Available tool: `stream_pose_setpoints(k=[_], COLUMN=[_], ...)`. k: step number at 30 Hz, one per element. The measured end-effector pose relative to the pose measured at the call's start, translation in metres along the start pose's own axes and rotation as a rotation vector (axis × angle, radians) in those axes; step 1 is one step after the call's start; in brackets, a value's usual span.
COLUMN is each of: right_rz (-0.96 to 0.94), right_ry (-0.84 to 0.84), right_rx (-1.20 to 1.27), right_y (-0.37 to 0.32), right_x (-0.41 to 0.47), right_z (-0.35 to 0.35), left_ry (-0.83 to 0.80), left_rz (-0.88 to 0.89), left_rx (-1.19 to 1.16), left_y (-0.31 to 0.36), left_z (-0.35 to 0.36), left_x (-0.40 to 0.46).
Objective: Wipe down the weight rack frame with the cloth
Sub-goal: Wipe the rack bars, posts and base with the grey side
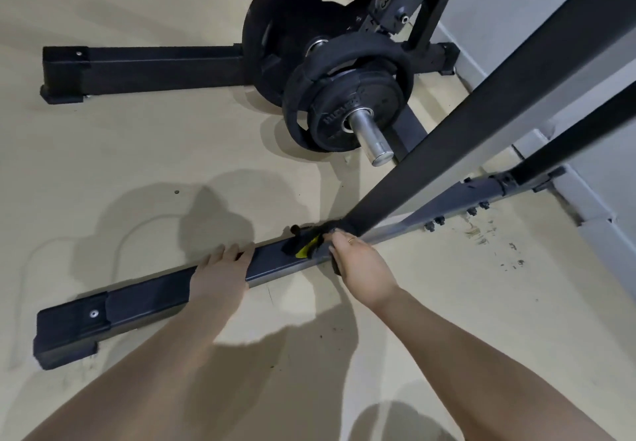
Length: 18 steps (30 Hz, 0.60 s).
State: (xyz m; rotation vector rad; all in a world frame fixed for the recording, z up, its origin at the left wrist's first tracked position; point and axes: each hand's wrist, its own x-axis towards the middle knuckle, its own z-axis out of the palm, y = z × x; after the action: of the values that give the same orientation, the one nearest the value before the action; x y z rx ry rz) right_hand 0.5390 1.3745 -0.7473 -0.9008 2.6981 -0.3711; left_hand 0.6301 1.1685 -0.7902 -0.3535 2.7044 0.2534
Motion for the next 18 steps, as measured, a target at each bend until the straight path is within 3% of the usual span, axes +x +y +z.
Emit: stream_pose_setpoints(k=[3, 9, 14, 18], right_rz=[-0.028, 0.051, 0.125, 0.19], right_ry=[-0.013, -0.178, -0.111, 0.112], right_rx=[-0.062, -0.128, -0.145, -0.032], right_y=[0.012, 0.092, 0.151, 0.18], right_x=[-0.034, -0.042, -0.013, 0.015], right_z=[-0.019, -0.055, -0.084, -0.102], left_ry=[0.03, 0.057, 0.111, 0.22], left_rz=[0.112, 0.289, 0.143, -0.02], left_rx=[0.043, -0.093, -0.439, -0.88], left_y=[0.023, 0.1, 0.15, 0.183], left_z=[-0.01, -0.054, -0.072, -0.075], left_x=[-0.012, -0.013, 0.019, 0.039])
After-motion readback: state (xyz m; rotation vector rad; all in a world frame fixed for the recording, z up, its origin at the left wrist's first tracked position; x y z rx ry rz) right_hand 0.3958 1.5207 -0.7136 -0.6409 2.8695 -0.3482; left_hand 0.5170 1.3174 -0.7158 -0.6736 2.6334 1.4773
